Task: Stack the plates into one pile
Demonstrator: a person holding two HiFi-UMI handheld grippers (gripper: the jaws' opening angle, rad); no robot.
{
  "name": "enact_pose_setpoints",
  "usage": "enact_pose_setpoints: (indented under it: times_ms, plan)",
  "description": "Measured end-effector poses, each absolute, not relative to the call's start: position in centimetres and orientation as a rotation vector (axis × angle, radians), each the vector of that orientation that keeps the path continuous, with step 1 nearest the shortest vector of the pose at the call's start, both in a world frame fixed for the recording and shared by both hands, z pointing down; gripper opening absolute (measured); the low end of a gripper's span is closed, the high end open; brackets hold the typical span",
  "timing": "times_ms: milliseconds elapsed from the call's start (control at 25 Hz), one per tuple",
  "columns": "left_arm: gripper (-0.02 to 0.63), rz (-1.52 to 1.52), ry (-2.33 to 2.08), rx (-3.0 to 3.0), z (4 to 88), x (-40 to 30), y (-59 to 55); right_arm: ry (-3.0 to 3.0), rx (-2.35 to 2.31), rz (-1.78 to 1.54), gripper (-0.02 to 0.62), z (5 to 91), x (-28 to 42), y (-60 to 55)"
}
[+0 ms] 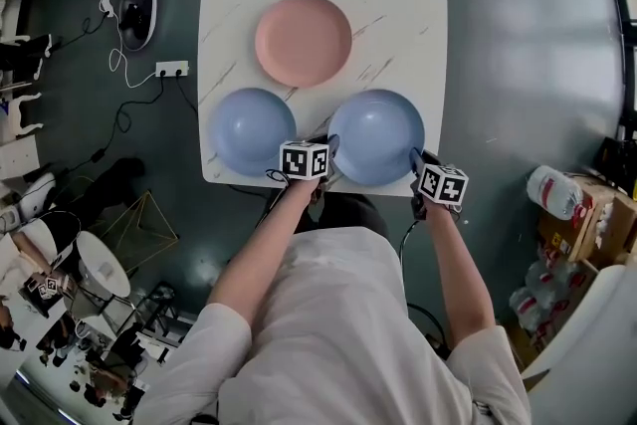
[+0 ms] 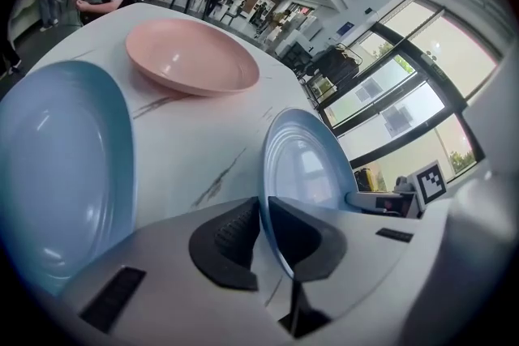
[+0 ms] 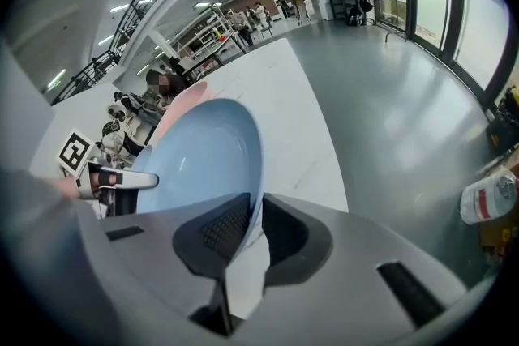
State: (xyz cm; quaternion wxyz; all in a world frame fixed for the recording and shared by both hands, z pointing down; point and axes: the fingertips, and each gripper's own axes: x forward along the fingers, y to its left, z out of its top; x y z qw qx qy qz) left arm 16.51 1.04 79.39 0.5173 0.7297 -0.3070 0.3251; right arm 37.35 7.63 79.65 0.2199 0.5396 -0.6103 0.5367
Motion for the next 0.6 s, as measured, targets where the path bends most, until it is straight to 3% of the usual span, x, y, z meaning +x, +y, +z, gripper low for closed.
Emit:
enact_pose_setpoints:
  times_ms: [600]
  plan:
    - [0.044, 0.682, -0.846, 1.751, 74.9, 11.4, 0.8, -1.798, 1.370, 1.407, 0.060, 75.4, 32.6, 5.1]
